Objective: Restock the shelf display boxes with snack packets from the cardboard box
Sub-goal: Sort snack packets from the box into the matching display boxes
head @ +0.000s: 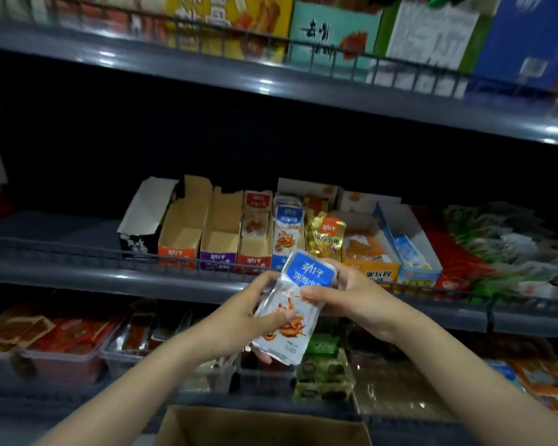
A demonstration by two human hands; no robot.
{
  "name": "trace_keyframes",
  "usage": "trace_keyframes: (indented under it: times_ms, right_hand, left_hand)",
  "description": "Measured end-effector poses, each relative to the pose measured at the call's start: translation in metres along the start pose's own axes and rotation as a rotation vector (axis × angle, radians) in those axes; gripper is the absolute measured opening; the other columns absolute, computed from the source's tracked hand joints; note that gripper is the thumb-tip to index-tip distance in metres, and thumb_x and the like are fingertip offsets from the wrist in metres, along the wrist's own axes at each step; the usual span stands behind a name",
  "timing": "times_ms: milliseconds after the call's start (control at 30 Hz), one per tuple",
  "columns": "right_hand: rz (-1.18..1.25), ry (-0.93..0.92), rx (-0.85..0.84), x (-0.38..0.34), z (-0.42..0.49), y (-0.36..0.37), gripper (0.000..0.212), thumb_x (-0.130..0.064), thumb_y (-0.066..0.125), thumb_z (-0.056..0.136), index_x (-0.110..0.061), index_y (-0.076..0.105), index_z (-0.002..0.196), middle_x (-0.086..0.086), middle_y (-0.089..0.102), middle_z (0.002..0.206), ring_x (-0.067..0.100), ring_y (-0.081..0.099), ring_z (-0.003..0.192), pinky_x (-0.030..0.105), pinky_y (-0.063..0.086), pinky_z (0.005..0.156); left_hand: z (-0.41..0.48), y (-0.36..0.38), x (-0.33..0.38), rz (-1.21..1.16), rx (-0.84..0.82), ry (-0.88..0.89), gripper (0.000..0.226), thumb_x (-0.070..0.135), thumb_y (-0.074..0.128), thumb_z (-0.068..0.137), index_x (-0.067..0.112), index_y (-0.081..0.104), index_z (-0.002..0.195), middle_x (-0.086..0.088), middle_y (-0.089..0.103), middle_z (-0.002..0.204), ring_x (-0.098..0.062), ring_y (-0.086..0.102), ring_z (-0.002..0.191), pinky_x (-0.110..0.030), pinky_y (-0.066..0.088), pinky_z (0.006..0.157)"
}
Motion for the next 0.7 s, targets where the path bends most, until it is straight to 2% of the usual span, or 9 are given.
trace_keyframes:
  times_ms: [67,133,233,333,433,500,567,633,700]
  right_hand:
    - [-0.015,-0.007,-0.020,-0.011,0.009,-0.004,0.048,-0.015,0.074,0.077,-0.020,0.055,0.121,0.007,0.071,0.109,0.020,0.069,0.099,0.032,0.058,0.081]
    - [-0.022,-0.026,-0.044,-0.018,0.020,-0.009,0.051,-0.014,0.074,0.074,-0.018,0.055,0.121,0.008,0.071,0.109,0.021,0.069,0.099,0.030,0.057,0.078]
    - [-0.036,-0.037,-0.033,-0.021,0.038,-0.018,0.044,-0.007,0.072,0.078,-0.014,0.057,0.119,0.008,0.072,0.105,0.021,0.070,0.097,0.027,0.057,0.074]
    - [-0.029,-0.054,-0.016,-0.018,0.057,-0.028,0.041,-0.001,0.070,0.080,-0.014,0.058,0.117,0.008,0.073,0.104,0.022,0.070,0.095,0.027,0.057,0.072]
    - [-0.072,-0.094,0.062,-0.017,0.078,-0.043,0.038,0.000,0.070,0.080,-0.014,0.059,0.114,0.005,0.074,0.097,0.019,0.071,0.089,0.027,0.058,0.071]
    - [-0.106,-0.128,0.170,-0.021,0.097,-0.059,0.038,-0.003,0.071,0.080,-0.013,0.059,0.115,0.004,0.074,0.097,0.017,0.071,0.088,0.027,0.058,0.071]
    - [-0.156,-0.172,0.290,-0.029,0.116,-0.078,0.040,-0.009,0.073,0.080,-0.013,0.058,0.117,0.005,0.073,0.102,0.018,0.071,0.089,0.028,0.057,0.072]
    - [-0.258,-0.221,0.400,-0.042,0.132,-0.092,0.033,-0.014,0.075,0.080,-0.017,0.058,0.109,0.000,0.071,0.098,0.013,0.069,0.083,0.021,0.055,0.066]
    - [-0.350,-0.245,0.459,-0.052,0.147,-0.099,0.026,-0.015,0.074,0.081,-0.020,0.054,0.097,-0.009,0.065,0.087,0.002,0.063,0.072,0.011,0.051,0.055]
  left_hand:
    - [0.008,-0.009,0.008,0.028,0.008,0.044,0.041,0.023,0.063,0.087,0.032,0.044,0.122,0.002,0.069,0.104,-0.017,0.071,0.091,-0.043,0.059,0.074]
    - [0.018,-0.016,0.011,0.038,0.045,0.089,0.041,0.023,0.064,0.087,0.031,0.046,0.122,0.003,0.067,0.106,-0.016,0.070,0.093,-0.040,0.059,0.072]
    - [0.035,-0.024,0.008,0.021,0.060,0.098,0.045,0.029,0.066,0.084,0.033,0.047,0.124,0.006,0.066,0.107,-0.020,0.070,0.093,-0.049,0.058,0.068]
    - [0.055,-0.030,0.004,0.039,0.106,0.124,0.039,0.024,0.064,0.088,0.030,0.049,0.123,0.001,0.066,0.107,-0.016,0.071,0.088,-0.040,0.059,0.063]
    - [0.077,-0.038,0.002,0.053,0.167,0.115,0.035,0.028,0.058,0.092,0.034,0.048,0.125,0.003,0.065,0.106,-0.013,0.071,0.082,-0.030,0.057,0.053]
    - [0.092,-0.050,0.000,0.047,0.242,0.128,0.035,0.033,0.051,0.094,0.035,0.046,0.128,0.003,0.061,0.111,-0.015,0.068,0.092,-0.035,0.059,0.062]
    - [0.105,-0.068,-0.003,0.156,0.348,0.171,0.044,0.047,0.044,0.090,0.034,0.044,0.132,0.004,0.059,0.118,-0.017,0.061,0.106,-0.041,0.056,0.084]
    - [0.114,-0.085,-0.010,0.404,0.432,0.186,0.055,0.056,0.038,0.089,0.032,0.040,0.138,0.008,0.053,0.132,-0.014,0.051,0.122,-0.041,0.046,0.101]
    - [0.122,-0.098,-0.020,0.693,0.492,0.150,0.057,0.056,0.032,0.093,0.032,0.030,0.145,0.008,0.039,0.147,-0.013,0.031,0.139,-0.042,0.029,0.115]
Point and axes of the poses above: each hand's wrist, its own z-axis towards the middle knuckle, its own y-axis out of the palm, x = y × z, the point moved 4 cm from there along z, towards the middle knuckle
